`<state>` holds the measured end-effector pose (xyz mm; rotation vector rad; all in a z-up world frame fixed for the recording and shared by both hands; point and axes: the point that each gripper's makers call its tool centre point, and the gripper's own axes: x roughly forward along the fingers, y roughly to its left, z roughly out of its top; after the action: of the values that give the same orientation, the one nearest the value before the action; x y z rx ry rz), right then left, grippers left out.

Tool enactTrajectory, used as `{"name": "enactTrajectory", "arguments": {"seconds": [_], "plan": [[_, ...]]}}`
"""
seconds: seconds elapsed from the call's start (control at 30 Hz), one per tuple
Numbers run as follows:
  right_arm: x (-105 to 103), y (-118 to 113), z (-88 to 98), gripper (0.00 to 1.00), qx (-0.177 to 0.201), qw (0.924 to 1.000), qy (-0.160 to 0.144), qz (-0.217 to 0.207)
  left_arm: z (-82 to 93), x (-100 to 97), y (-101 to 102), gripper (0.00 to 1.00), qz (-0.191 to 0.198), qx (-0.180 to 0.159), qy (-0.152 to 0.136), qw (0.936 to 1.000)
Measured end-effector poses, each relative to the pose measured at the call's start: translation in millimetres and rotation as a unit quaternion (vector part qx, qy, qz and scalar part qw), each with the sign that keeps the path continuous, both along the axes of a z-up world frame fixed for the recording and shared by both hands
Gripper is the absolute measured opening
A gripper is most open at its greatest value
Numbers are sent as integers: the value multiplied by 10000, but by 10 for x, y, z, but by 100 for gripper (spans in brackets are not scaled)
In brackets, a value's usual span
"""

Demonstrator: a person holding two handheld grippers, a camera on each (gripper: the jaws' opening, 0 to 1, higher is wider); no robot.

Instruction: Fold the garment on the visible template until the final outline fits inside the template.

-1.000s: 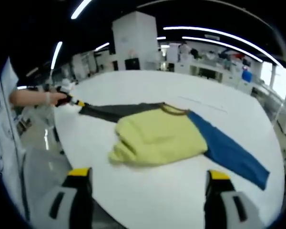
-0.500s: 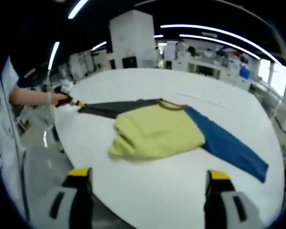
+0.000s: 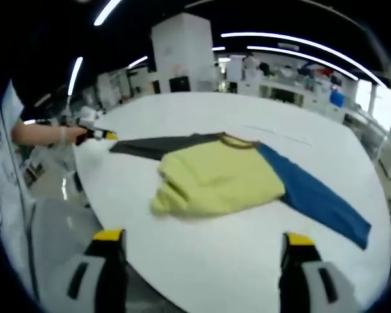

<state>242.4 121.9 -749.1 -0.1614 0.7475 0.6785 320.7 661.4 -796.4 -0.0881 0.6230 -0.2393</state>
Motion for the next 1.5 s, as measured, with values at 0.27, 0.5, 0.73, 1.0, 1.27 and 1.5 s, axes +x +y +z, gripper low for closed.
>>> {"name": "enactTrajectory", "arguments": {"seconds": [0.27, 0.5, 0.73, 1.0, 1.27, 1.5], "plan": [[-7, 24, -11, 99, 32, 9999, -16, 123, 363, -50, -811, 97, -1347, -63, -497, 9896], [-12, 3, -20, 99, 22, 9997, -36, 254, 744, -211, -1484, 99, -1974, -16, -837, 9767], [-21, -7, -7, 98, 52, 9989, -78, 452, 1101, -328, -1964, 99, -2307, -1, -1107, 9667], [-21, 7, 8, 98, 114, 9971, -162, 740, 1278, -450, -2377, 98, -2447, 43, -1309, 9607], [20, 1, 35, 96, 28, 9931, -305, 1133, 1348, -541, -2665, 95, -2310, -12, -1451, 9621], [80, 183, -4, 87, -127, 9765, -463, 2103, 1245, -670, -3032, 93, -2037, -61, -1496, 9675]]}}
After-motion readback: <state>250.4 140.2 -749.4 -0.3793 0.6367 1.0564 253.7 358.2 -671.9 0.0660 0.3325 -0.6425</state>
